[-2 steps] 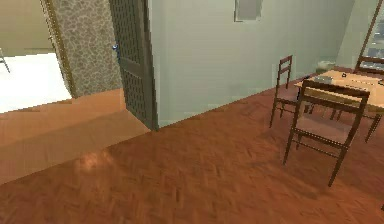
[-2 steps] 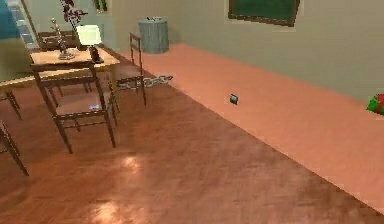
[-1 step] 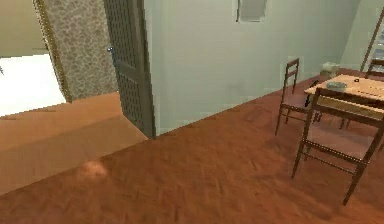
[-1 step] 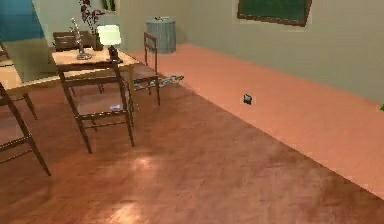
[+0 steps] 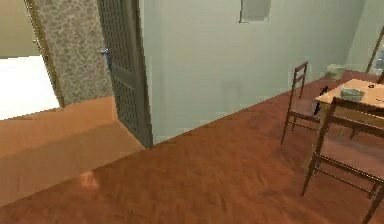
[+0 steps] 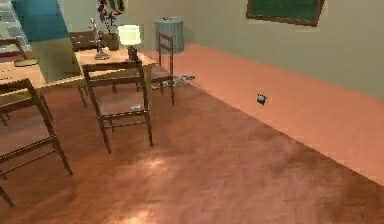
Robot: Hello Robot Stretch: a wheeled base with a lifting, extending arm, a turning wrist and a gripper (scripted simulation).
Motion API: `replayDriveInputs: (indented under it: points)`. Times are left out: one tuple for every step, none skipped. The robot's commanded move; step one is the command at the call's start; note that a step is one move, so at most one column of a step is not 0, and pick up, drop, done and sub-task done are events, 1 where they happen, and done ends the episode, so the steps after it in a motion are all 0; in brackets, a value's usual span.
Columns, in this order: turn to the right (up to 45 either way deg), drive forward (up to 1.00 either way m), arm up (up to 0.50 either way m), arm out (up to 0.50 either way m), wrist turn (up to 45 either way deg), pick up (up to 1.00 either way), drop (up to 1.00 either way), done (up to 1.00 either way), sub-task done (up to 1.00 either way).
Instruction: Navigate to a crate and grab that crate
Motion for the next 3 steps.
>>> replayDriveInputs:
  points:
    - [12.0,0.00,0.00,0.00,0.0,0.00,0.00,0.00,0.00]
    - [0.0,1.00,0.00,0.00,0.0,0.00,0.00,0.00,0.00]
    - [0.0,1.00,0.00,0.00,0.0,0.00,0.00,0.00,0.00]
